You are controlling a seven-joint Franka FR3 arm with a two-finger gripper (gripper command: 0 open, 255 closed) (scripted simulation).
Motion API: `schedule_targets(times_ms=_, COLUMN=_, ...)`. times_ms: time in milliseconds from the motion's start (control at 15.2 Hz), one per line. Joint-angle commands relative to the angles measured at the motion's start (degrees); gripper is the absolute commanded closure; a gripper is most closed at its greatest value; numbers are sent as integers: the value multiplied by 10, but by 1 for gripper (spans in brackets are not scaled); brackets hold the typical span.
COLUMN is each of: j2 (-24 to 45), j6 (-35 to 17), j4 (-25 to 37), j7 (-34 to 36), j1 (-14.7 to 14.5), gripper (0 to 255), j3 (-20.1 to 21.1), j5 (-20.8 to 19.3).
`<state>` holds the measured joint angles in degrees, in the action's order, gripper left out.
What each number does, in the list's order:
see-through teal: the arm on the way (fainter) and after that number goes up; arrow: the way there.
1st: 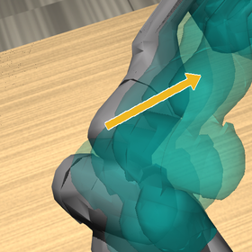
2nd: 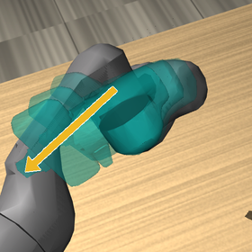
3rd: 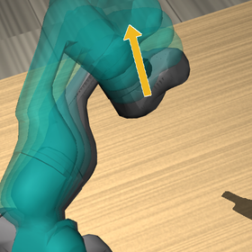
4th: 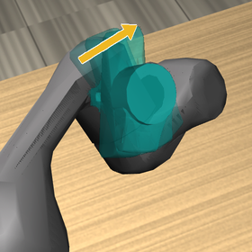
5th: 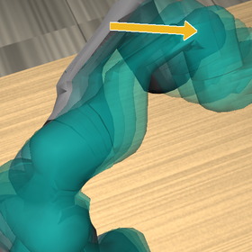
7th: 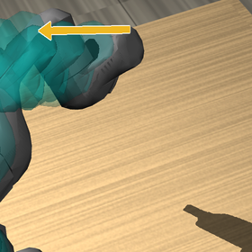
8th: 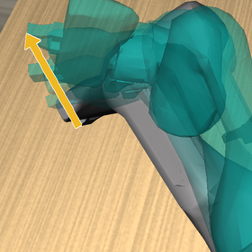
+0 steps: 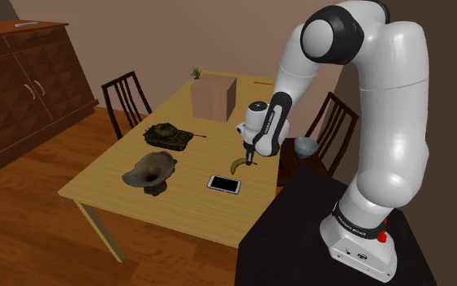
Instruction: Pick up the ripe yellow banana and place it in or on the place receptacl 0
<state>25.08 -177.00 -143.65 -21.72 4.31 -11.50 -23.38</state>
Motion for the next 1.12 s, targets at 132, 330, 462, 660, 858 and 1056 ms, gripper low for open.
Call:
schedule_targets(times_ms=132, j2=-39, j6=29, j4=-11, j7=-10, j1=11, gripper=255, j3=12, j5=4)
schedule_targets(times_ms=330, j2=-68, j6=51, j4=-18, j7=-19, j1=20, gripper=255, j3=22, j5=11)
schedule_targets(times_ms=462, j2=-87, j6=66, j4=-22, j7=-27, j1=26, gripper=255, j3=29, j5=17)
schedule_targets(times_ms=660, j2=-115, j6=89, j4=-27, j7=-38, j1=33, gripper=255, j3=38, j5=27)
schedule_targets(times_ms=858, j2=-142, j6=112, j4=-31, j7=-51, j1=39, gripper=255, j3=47, j5=39)
schedule_targets(times_ms=1056, j2=-169, j6=136, j4=-34, j7=-64, j1=42, gripper=255, j3=53, j5=52)
